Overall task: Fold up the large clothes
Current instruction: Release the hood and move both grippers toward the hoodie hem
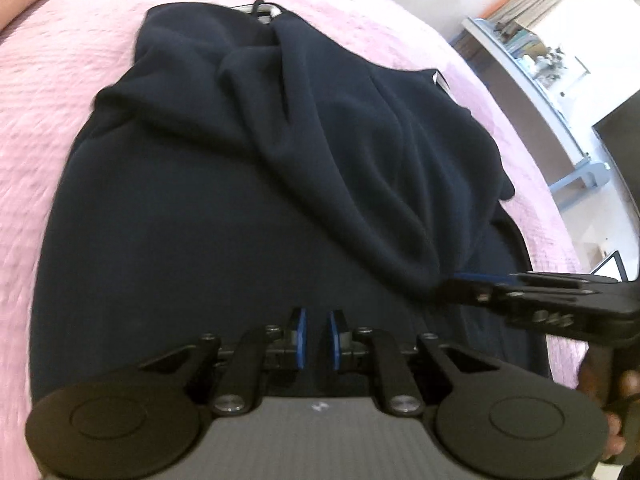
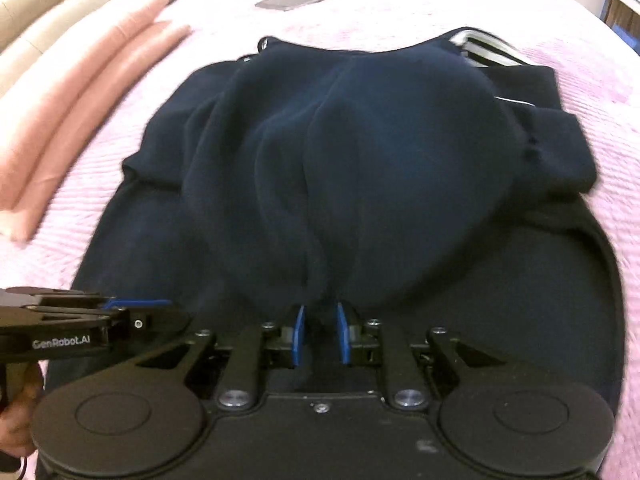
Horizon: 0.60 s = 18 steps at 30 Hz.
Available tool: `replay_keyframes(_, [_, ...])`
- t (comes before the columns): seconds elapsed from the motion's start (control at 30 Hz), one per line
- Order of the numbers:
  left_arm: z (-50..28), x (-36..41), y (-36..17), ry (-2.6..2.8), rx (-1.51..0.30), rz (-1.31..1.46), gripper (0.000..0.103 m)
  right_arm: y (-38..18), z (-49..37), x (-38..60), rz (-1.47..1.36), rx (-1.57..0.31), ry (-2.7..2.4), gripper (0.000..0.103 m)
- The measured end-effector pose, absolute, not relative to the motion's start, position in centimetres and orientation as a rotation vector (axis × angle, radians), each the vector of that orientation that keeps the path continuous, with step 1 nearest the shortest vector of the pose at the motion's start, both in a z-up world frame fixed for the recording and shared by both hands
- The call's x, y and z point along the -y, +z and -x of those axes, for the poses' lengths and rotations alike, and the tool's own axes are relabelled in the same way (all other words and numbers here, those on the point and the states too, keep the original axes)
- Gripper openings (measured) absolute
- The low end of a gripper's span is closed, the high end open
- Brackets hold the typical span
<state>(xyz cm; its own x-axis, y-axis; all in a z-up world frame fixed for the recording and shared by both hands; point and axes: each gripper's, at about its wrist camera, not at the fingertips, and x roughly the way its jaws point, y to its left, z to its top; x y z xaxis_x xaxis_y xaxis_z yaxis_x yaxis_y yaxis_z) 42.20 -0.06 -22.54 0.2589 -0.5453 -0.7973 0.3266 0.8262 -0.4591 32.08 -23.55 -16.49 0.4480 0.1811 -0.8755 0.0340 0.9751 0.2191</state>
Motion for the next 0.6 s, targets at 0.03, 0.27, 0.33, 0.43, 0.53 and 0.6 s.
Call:
replay_keyframes(0.03, [-41.3, -0.1, -22.2, -0.578, -1.177, 0.215, 0.013, -16.1, -30.9, 24.4, -0.217, -1.110, 0.082, 0.024])
replay_keyframes(0.27, [-34.0, -0.6, -19.3, -0.423, -1.159, -0.004, 0.030, -14.2, -21.3, 31.3, -0.258, -1.183, -0.072, 0.039])
replay_keyframes(0.33, [-31.8, -1.5, -18.7, -0.366, -1.171, -0.013, 0.030, -13.7, -18.7, 32.0, -0.268, -1.209, -0.094, 0.041])
replay_keyframes(0.43, [-28.9, -3.4, -18.0, -0.285, -1.195, 0.009, 0.032, -13.1, -16.2, 31.3, -0.330, -1.229, -0.064, 0.044])
replay_keyframes(0.53, [-26.5, -4.8, -17.7, -0.232, -1.221, 0.007, 0.032, -12.7, -15.4, 28.9, -0.342, -1.229, 0.008, 0.066])
replay_keyframes(0.6, [-25.7, -5.2, -17.5, -0.202, -1.223, -0.004, 0.032, -12.8, -15.5, 27.8, -0.328, -1.224, 0.005, 0.068])
